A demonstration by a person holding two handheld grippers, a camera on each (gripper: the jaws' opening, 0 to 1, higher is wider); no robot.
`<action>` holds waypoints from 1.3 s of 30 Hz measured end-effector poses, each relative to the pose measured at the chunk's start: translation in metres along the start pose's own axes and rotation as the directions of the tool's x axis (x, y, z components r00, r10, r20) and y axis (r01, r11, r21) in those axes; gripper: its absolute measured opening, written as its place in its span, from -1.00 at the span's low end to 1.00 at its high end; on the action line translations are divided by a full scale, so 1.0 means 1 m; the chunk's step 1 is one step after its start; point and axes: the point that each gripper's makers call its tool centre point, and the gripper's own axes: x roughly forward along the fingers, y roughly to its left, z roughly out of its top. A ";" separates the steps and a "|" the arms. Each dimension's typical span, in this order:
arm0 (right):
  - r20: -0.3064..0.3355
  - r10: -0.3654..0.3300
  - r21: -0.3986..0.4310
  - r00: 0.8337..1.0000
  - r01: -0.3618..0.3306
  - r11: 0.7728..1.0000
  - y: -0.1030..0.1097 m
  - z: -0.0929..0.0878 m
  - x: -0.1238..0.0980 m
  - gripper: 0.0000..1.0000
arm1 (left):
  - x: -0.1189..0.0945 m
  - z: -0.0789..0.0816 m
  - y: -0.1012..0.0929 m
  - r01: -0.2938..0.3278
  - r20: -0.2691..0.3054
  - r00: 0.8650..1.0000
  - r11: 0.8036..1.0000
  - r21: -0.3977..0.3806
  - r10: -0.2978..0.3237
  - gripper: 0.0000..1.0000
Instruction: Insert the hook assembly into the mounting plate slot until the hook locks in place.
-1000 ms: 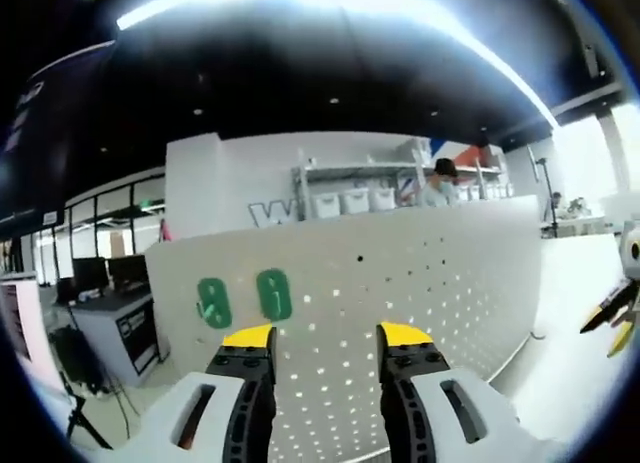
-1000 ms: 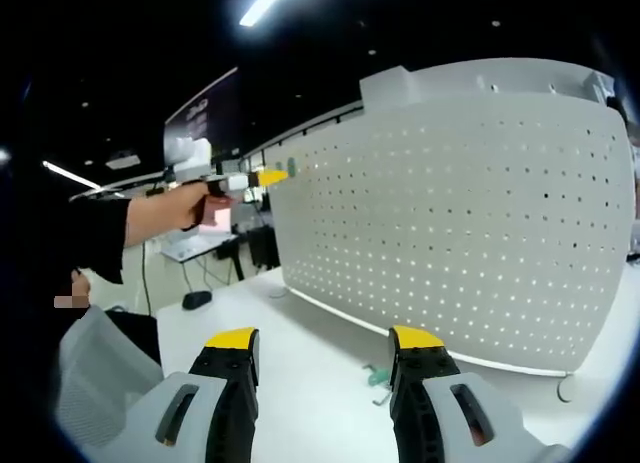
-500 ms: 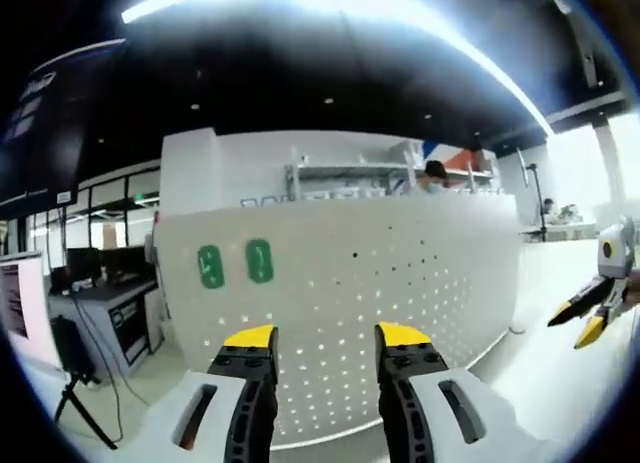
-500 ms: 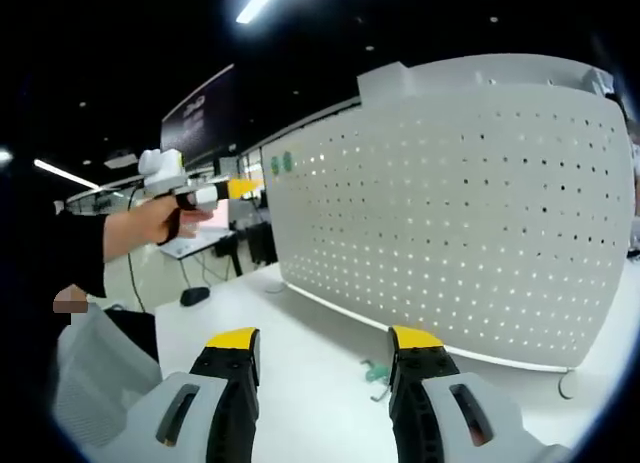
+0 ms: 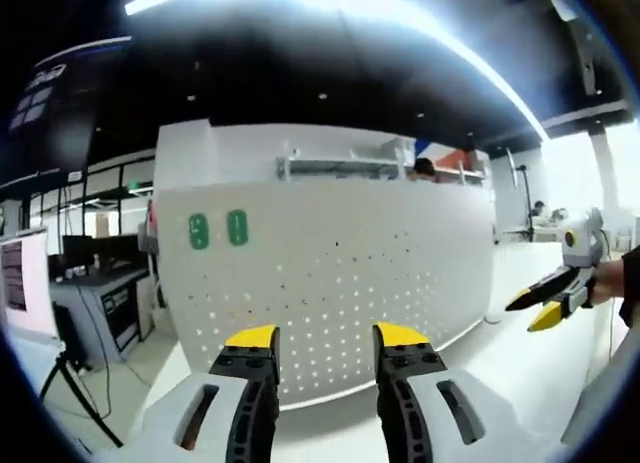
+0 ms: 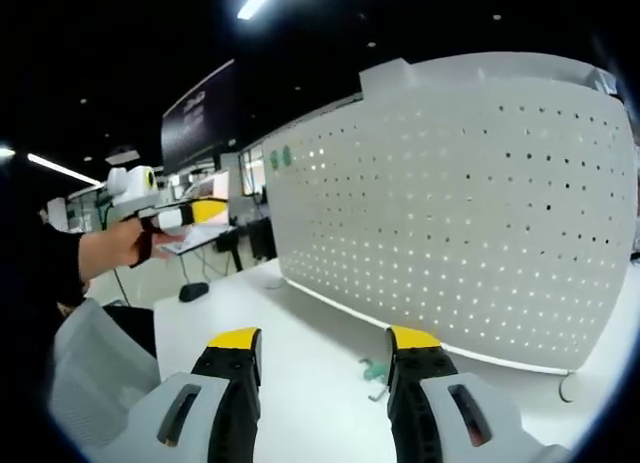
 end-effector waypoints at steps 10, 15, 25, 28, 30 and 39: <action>-0.055 0.011 -0.013 0.998 -0.012 1.000 -0.001 -0.016 0.018 -0.05 | -0.009 -0.020 -0.022 0.036 -0.029 0.999 0.999 0.030 -0.035 -0.27; -0.079 0.021 -0.018 0.997 -0.022 1.000 -0.001 -0.024 0.030 -0.09 | -0.011 -0.023 -0.024 0.039 -0.033 0.999 0.999 0.018 -0.038 -0.27; -0.150 -0.021 0.000 0.989 0.021 1.000 -0.010 -0.054 0.052 -0.18 | -0.023 -0.036 -0.033 0.063 -0.037 0.997 0.998 0.005 -0.063 -0.26; -0.168 -0.039 -0.003 0.985 0.039 0.999 -0.015 -0.062 0.059 -0.20 | -0.026 -0.041 -0.038 0.075 -0.044 0.996 0.997 0.008 -0.074 -0.27; -0.179 -0.060 -0.004 0.982 0.060 0.998 -0.020 -0.067 0.064 -0.21 | -0.029 -0.042 -0.042 0.086 -0.042 0.995 0.996 0.011 -0.086 -0.27; -0.225 -0.106 0.002 0.969 0.110 0.994 -0.031 -0.088 0.081 -0.30 | -0.037 -0.045 -0.053 0.117 -0.031 0.993 0.993 0.003 -0.117 -0.27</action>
